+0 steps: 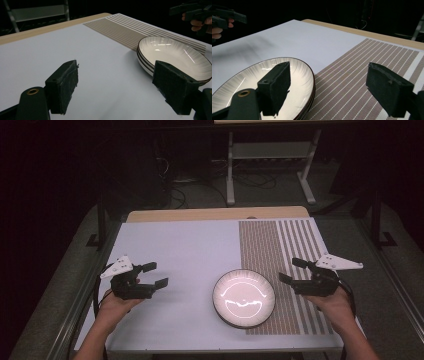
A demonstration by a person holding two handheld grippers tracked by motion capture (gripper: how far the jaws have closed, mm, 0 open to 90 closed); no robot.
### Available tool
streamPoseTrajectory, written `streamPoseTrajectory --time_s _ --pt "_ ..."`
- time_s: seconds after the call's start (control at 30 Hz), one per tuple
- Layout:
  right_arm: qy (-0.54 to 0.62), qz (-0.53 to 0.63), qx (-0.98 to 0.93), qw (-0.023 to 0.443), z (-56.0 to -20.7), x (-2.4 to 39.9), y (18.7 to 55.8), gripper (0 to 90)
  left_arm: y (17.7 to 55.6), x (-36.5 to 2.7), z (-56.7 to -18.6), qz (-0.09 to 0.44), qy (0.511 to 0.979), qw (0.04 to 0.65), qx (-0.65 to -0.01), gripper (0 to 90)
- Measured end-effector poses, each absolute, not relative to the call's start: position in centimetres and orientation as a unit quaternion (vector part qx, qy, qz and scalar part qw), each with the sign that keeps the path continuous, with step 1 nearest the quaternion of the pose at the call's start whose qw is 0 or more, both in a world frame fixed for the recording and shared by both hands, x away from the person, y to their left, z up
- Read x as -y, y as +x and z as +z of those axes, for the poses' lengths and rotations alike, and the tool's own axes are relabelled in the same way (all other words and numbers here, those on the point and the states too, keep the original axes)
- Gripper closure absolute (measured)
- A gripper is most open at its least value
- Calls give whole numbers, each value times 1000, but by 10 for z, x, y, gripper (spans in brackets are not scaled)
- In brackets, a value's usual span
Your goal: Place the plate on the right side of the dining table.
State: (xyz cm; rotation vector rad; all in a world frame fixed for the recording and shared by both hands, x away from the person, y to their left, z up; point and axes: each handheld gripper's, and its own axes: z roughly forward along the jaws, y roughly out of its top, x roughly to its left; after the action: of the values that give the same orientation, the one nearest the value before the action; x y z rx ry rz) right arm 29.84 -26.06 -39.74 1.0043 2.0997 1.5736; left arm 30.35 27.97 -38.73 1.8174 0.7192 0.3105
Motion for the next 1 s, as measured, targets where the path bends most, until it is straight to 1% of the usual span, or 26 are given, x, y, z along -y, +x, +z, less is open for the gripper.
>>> streamPoseTrajectory --time_s 1.0 --pt "351 548 -741 166 -397 260 298 200 304 -278 -388 124 770 546 -306 201"
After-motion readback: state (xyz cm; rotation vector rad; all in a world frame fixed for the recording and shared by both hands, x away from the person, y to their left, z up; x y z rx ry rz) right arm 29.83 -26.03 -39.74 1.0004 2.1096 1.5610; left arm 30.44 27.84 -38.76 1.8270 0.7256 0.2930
